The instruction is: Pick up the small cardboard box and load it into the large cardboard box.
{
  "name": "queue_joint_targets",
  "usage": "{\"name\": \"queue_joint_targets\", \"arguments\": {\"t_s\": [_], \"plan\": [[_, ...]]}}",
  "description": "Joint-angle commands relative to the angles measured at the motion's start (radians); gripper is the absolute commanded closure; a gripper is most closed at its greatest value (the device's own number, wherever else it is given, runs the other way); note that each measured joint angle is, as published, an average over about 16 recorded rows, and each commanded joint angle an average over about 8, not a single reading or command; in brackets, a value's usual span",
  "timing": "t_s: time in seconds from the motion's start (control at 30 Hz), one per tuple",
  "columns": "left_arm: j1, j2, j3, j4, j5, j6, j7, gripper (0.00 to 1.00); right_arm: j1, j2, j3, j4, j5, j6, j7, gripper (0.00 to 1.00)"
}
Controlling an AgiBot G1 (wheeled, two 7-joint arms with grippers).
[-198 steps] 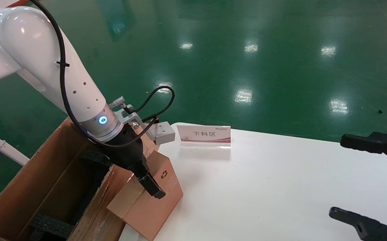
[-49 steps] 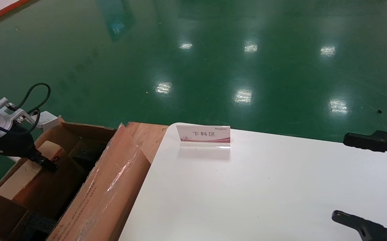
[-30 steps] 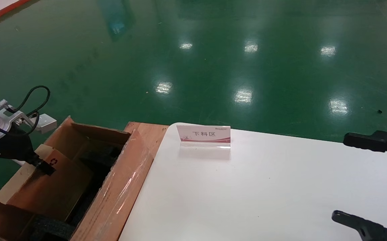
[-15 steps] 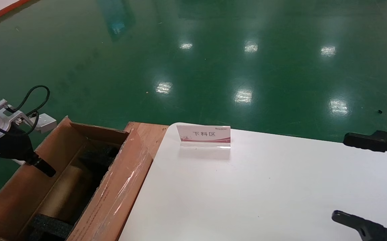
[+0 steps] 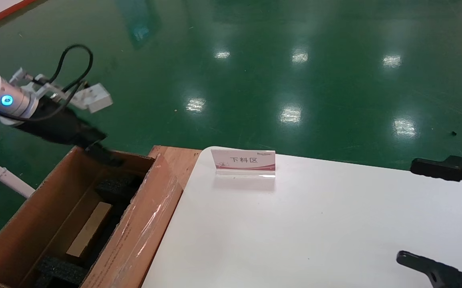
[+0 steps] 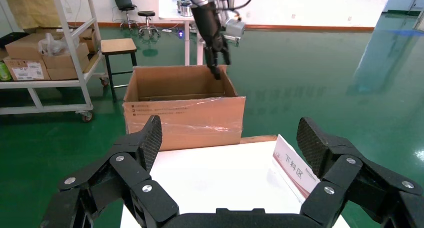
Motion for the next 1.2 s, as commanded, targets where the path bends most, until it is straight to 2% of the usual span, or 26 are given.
{"name": "queue_joint_targets", "arguments": {"t_s": [0.03, 0.2, 0.33, 1.2], "plan": [[-0.03, -0.026, -0.022, -0.062, -0.029, -0.006, 0.026, 0.0, 0.0, 0.0, 0.0, 0.0, 0.0, 0.0, 0.0, 0.0], [-0.038, -0.055, -0.073, -0.161, -0.061, -0.019, 0.025, 0.0, 0.0, 0.0, 0.0, 0.0, 0.0, 0.0, 0.0, 0.0], [0.01, -0.063, -0.163, -0.212, -0.08, -0.01, 0.037, 0.0, 0.0, 0.0, 0.0, -0.001, 0.001, 0.0, 0.0, 0.0], [0.543, -0.063, -0.92, -0.456, -0.166, 0.126, 0.181, 0.0, -0.001, -0.001, 0.004, 0.0, -0.002, -0.001, 0.002, 0.0]]}}
